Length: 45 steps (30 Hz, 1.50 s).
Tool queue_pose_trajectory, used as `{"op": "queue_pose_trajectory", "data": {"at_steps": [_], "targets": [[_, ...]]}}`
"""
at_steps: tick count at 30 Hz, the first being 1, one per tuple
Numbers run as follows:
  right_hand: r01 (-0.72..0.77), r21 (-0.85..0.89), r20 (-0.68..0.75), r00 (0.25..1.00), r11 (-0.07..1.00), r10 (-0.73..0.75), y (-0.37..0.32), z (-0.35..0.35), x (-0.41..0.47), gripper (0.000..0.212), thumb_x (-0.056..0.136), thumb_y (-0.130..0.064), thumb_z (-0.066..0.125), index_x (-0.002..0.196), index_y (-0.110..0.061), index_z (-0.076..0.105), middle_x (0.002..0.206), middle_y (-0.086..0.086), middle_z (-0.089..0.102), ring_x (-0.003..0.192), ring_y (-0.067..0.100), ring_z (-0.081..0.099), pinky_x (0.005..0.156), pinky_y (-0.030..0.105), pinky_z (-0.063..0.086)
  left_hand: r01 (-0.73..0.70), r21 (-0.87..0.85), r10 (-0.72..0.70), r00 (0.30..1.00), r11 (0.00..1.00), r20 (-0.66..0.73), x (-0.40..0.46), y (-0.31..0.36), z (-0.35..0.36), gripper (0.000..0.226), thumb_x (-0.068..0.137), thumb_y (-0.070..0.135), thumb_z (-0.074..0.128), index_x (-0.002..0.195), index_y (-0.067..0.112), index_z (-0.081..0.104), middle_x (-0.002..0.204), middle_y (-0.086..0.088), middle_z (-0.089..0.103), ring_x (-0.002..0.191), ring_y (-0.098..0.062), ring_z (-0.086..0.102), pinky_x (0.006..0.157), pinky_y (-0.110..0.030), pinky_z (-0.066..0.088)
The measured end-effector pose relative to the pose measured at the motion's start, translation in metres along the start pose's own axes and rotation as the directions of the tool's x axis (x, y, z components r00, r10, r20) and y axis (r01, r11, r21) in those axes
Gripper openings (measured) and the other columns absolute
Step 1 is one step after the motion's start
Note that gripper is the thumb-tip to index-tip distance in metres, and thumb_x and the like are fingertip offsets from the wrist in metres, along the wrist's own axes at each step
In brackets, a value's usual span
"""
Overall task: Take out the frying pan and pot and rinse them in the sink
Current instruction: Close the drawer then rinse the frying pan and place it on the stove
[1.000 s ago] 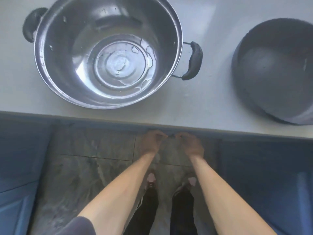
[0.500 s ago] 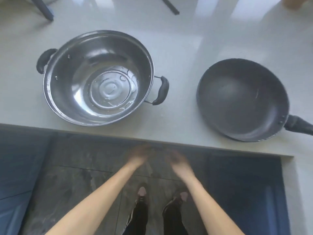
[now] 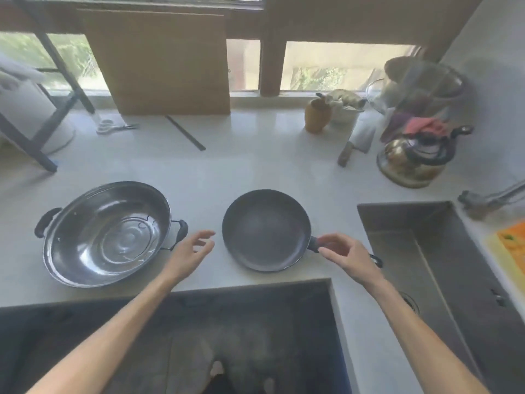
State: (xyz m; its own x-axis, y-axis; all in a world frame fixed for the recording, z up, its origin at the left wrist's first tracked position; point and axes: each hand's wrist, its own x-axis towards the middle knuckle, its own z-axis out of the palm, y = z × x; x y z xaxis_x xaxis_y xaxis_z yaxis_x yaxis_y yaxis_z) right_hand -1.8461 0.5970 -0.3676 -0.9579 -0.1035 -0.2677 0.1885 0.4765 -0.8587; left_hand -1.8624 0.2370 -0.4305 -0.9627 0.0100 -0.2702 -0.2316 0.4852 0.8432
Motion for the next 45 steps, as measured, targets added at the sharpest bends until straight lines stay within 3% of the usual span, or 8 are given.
{"op": "queue_pose_trajectory", "data": {"at_steps": [4,8,21,25,30,34,37,45], "targets": [[-0.021,-0.293,-0.013,1.000,0.956,0.018,0.018,0.008,0.040,0.023,0.077,-0.017,0.072,0.096,-0.029,0.066,0.105,-0.006,0.061,0.097,0.008,0.058,0.079,0.004,0.038,0.044,0.012,-0.044,0.999,0.999,0.007,0.043,0.006,0.011,0.020,0.088,0.028,0.061,0.108,0.030,0.060,0.124,0.005,0.057,0.110,-0.012,0.055,0.086,-0.026,0.043],[-0.047,-0.561,0.089,0.989,0.827,0.117,0.040,0.016,0.068,0.037,0.072,-0.026,0.069,0.107,-0.030,0.060,0.118,-0.002,0.054,0.108,0.016,0.055,0.095,0.034,0.042,0.048,0.063,-0.050,0.999,0.997,0.022,0.074,0.003,0.022,0.028,0.086,0.021,0.063,0.113,0.028,0.059,0.127,0.002,0.055,0.110,-0.016,0.053,0.089,-0.029,0.042],[-0.140,-0.405,0.124,0.971,0.903,0.206,0.066,-0.006,0.074,0.033,0.069,-0.028,0.066,0.099,-0.033,0.054,0.100,-0.008,0.068,0.093,0.017,0.062,0.076,0.034,0.047,-0.062,0.304,0.003,0.981,0.951,0.193,0.131,0.008,0.023,0.054,0.074,-0.001,0.068,0.093,0.049,0.061,0.110,0.009,0.059,0.077,0.004,0.063,0.064,-0.011,0.050],[-0.228,-0.285,-0.032,0.973,0.931,0.229,0.076,-0.042,0.032,0.031,0.068,-0.032,0.064,0.095,-0.038,0.052,0.086,-0.012,0.066,0.078,0.010,0.059,0.070,0.029,0.046,-0.224,0.333,0.085,0.919,0.916,0.386,0.166,0.069,0.042,0.064,0.074,-0.008,0.068,0.096,0.052,0.062,0.106,0.008,0.060,0.076,0.000,0.063,0.064,-0.028,0.054],[-0.348,-0.167,-0.320,0.904,0.923,0.283,0.093,-0.114,-0.035,0.028,0.068,-0.032,0.063,0.094,-0.038,0.053,0.084,-0.014,0.067,0.079,0.006,0.062,0.073,0.029,0.051,-0.510,0.263,0.329,0.793,0.819,0.512,0.183,0.184,0.143,0.050,0.071,0.000,0.070,0.092,0.044,0.064,0.102,0.021,0.058,0.077,0.004,0.062,0.066,-0.006,0.047],[-0.443,-0.096,-0.488,0.802,0.891,0.346,0.131,-0.164,-0.086,0.024,0.072,-0.032,0.065,0.089,-0.040,0.050,0.087,-0.019,0.066,0.081,0.001,0.061,0.069,0.024,0.049,-0.674,0.166,0.445,0.631,0.720,0.635,0.185,0.253,0.252,0.043,0.071,-0.001,0.067,0.094,0.036,0.066,0.101,0.012,0.061,0.082,-0.008,0.061,0.075,-0.019,0.050],[-0.509,-0.050,-0.568,0.722,0.859,0.395,0.175,-0.182,-0.106,0.027,0.070,-0.031,0.067,0.087,-0.041,0.048,0.086,-0.020,0.064,0.078,-0.002,0.058,0.062,0.017,0.041,-0.770,0.234,0.437,0.552,0.593,0.710,0.188,0.274,0.330,0.039,0.075,0.008,0.068,0.107,0.030,0.066,0.107,0.002,0.063,0.097,-0.023,0.057,0.085,-0.038,0.047],[-0.609,0.124,-0.525,0.630,0.783,0.573,0.307,-0.160,-0.089,0.027,0.068,-0.037,0.067,0.085,-0.043,0.047,0.082,-0.023,0.063,0.074,0.002,0.058,0.062,0.019,0.041,-0.818,0.347,0.266,0.499,0.458,0.825,0.219,0.223,0.469,0.044,0.079,0.012,0.065,0.120,0.026,0.061,0.125,0.004,0.060,0.111,-0.022,0.048,0.090,-0.033,0.042]]}}
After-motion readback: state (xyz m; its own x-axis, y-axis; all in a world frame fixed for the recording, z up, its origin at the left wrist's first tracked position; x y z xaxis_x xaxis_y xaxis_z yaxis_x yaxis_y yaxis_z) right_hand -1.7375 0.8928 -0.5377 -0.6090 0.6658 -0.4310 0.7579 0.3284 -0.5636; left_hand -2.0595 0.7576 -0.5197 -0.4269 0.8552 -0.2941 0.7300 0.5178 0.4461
